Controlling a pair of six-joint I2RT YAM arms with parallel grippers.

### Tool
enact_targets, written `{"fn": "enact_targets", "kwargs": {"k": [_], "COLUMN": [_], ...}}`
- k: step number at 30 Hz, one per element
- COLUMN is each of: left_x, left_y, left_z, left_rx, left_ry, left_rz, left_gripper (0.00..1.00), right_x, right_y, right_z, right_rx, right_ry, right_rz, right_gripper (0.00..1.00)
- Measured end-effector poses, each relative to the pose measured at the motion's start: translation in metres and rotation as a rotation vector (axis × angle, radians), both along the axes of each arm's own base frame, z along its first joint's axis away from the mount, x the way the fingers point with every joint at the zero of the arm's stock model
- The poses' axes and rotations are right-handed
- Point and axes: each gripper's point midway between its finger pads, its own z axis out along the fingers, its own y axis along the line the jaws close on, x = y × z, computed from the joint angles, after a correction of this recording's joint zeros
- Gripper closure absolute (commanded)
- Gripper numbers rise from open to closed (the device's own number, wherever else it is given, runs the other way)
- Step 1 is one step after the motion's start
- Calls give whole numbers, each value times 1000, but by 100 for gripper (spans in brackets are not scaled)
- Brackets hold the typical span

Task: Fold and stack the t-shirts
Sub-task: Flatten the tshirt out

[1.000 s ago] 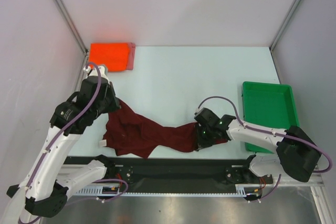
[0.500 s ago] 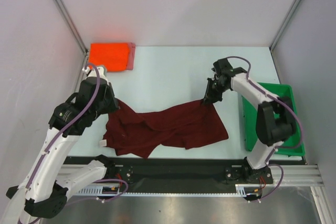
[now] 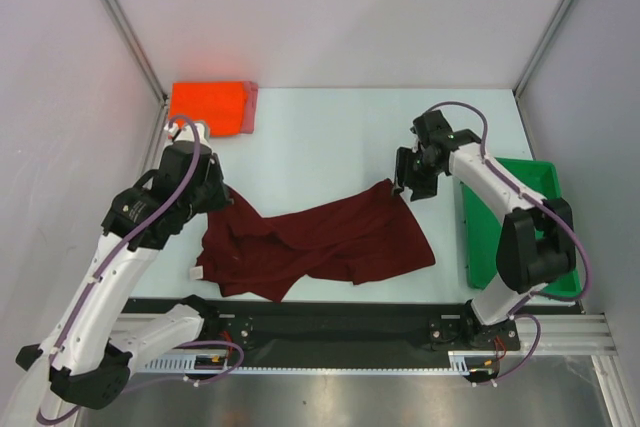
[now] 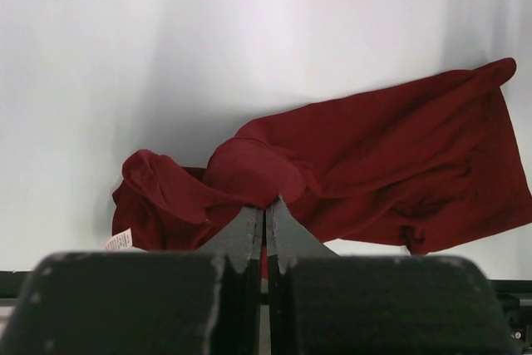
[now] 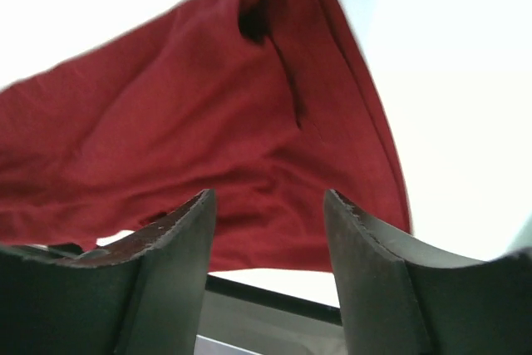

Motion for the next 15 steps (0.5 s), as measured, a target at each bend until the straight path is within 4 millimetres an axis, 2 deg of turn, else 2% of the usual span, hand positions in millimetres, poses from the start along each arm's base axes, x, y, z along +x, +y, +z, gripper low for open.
{"fn": "enact_targets", "kwargs": {"k": [1,4,7,8,11,15], "left_x": [1,3,5,6,8,7], "left_y": [-1,-2,-4,-5,-5,-5], "left_z": [0,-1,-3,-3,-3,-4], "left_rx": [-1,-1,-1,0,-1,-1], "left_ry": [1,4,10,10,10,11], "left_rz": [0,-2,-4,-4,-4,-4], "left_gripper": [100,100,100,100,100,100], "right_x": [-4,-10,-16,-19,-23,-17], "right_y": [-4,-8,-4,-3,2,12], "right_z": [4,6,-13,-22,-42,-61], "right_rx": [-8,-3,21,31,54,94], "right_ry": [-21,-35,11,34,90,124], "right_rz": [-1,3,-4,-8,-27,-34], "right_gripper": [45,65,71,76,78,76]}}
